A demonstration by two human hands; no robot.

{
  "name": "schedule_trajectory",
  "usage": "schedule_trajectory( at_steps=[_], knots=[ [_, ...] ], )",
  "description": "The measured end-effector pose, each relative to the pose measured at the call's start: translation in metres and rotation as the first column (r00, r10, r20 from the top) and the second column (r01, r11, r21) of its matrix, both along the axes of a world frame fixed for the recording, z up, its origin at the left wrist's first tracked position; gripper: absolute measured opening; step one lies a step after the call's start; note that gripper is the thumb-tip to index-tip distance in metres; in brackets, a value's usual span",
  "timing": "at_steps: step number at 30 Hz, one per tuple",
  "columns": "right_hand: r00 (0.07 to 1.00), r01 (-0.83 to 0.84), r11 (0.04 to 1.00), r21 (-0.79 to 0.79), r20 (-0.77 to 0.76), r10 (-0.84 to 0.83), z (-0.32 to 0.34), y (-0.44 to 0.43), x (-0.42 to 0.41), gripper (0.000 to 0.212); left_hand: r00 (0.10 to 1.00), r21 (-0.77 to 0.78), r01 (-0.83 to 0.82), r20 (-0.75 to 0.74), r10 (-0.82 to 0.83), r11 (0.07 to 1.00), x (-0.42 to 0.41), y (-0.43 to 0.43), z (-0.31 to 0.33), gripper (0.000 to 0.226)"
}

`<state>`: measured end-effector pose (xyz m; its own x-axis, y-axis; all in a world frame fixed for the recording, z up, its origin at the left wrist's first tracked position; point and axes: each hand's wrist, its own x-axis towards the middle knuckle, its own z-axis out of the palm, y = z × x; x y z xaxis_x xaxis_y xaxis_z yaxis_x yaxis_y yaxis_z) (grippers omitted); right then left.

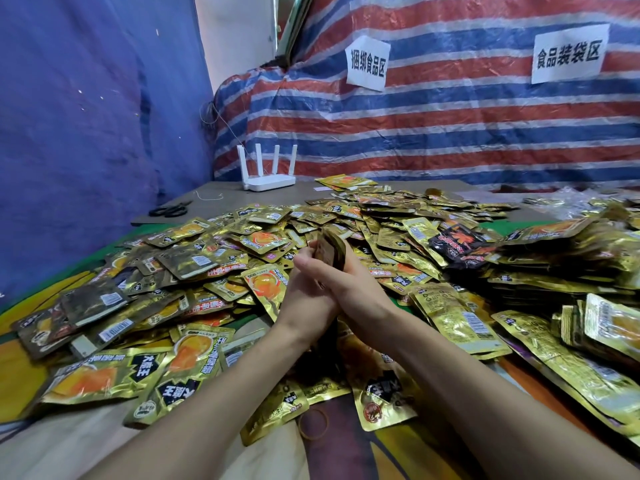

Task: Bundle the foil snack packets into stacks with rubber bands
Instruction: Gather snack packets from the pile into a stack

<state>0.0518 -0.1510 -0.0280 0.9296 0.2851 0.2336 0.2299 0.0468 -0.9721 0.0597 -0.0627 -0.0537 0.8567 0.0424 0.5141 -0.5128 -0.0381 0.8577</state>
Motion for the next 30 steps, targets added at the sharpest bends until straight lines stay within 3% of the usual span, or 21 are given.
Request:
schedule_trajectory(
  at_steps=[6,9,12,14,17,22,27,30],
  knots=[
    [0.998,-0.056,0.998,0.039,-0.026,0.057,0.007,0.003,-0.002,0.068,0.998,-0.034,-0.032,0.055,0.034,0.999,0.001,0.0,0.006,0.029],
    [0.998,-0.067,0.998,0.004,-0.015,0.067,0.019,-0.001,-0.005,0.055,0.999,-0.212,-0.015,0.029,0.021,0.977,-0.003,-0.003,0.012,0.038],
    [0.999,-0.025,0.999,-0.023,-0.03,0.025,0.04,-0.011,-0.007,0.043,0.998,-0.283,0.055,0.054,-0.041,0.958,-0.012,-0.006,0.017,0.026],
    [0.999,0.037,0.994,-0.105,0.041,-0.033,0.05,-0.02,-0.012,0.043,0.991,-0.217,0.085,0.116,-0.061,0.973,-0.017,-0.005,0.019,0.028],
    [0.981,0.152,0.961,-0.232,0.157,-0.117,0.052,-0.042,-0.028,0.049,0.967,0.033,0.116,0.223,-0.121,0.993,-0.029,-0.006,0.022,0.044],
    [0.927,0.32,0.895,-0.31,0.297,-0.229,0.046,-0.1,-0.062,0.041,0.93,0.248,0.113,0.315,-0.191,0.962,-0.046,-0.017,0.024,0.036],
    [0.802,0.584,0.695,-0.419,0.433,-0.412,0.047,-0.166,-0.097,0.017,0.917,0.33,0.158,0.3,-0.262,0.931,-0.056,-0.032,0.032,0.035],
    [0.681,0.732,0.41,-0.544,0.568,-0.463,0.053,-0.211,-0.114,0.006,0.89,0.414,0.138,0.347,-0.297,0.9,-0.064,-0.043,0.04,0.037]
  ],
)
